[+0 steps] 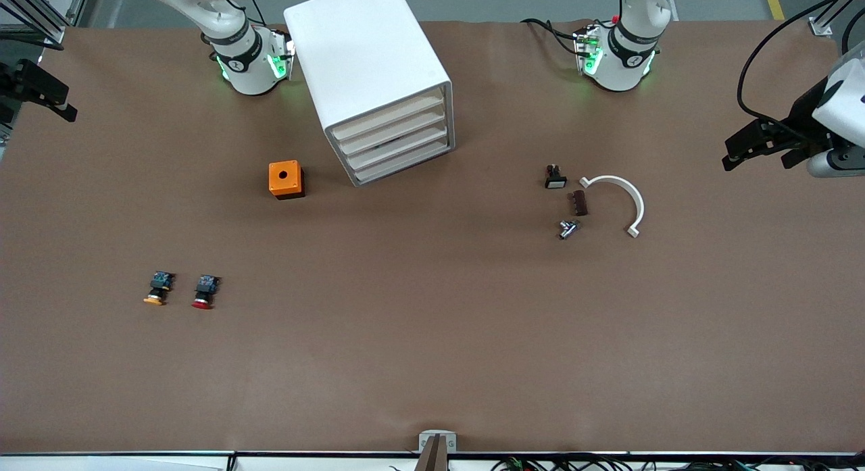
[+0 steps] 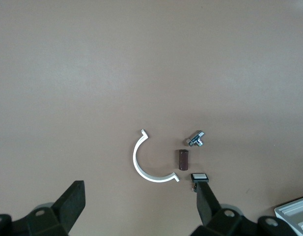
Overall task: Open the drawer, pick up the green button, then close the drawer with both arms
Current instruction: 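Move the left gripper toward the white drawer cabinet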
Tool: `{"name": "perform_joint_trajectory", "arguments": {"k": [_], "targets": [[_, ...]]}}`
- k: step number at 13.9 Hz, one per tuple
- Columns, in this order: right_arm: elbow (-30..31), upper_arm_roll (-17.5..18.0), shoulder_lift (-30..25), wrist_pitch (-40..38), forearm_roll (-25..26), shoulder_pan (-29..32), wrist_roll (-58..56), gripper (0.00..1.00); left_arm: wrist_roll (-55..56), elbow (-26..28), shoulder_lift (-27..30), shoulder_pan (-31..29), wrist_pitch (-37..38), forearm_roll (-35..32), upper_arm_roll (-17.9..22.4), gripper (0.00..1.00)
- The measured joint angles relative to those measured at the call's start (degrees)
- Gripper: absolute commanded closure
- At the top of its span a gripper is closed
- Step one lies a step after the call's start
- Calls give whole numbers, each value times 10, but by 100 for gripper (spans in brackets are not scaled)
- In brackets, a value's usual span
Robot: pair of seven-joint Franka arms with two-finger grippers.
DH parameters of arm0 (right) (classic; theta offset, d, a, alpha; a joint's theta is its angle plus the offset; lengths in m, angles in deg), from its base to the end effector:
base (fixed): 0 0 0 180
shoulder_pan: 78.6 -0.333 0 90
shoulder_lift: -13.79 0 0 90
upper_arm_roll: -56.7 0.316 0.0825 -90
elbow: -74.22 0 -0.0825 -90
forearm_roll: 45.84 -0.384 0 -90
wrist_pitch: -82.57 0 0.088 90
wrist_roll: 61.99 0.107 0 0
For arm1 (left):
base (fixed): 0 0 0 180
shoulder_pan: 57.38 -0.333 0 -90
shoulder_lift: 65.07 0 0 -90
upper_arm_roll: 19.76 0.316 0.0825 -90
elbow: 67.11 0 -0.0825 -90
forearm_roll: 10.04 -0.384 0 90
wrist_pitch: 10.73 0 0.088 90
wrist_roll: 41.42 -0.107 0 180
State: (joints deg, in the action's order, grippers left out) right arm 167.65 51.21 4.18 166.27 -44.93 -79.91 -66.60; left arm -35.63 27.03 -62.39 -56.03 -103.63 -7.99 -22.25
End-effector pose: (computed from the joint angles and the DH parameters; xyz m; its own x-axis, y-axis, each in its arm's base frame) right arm 0.4877 -0.0423 0.6741 1.0000 0.0071 -0.0028 0.0071 -1.0000 -0.0004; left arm 0.5428 -0.0407 0.6205 0.9991 0.0358 0.0215 0.0350 -0.9987 0.0361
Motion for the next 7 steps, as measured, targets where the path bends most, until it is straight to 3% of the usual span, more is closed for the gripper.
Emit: {"name": "perform_joint_trajectory", "arguments": {"k": [7], "targets": [[1,0,0,-4,0,0,0,0,2,-7,-7,-2,0,0,2,0]]}}
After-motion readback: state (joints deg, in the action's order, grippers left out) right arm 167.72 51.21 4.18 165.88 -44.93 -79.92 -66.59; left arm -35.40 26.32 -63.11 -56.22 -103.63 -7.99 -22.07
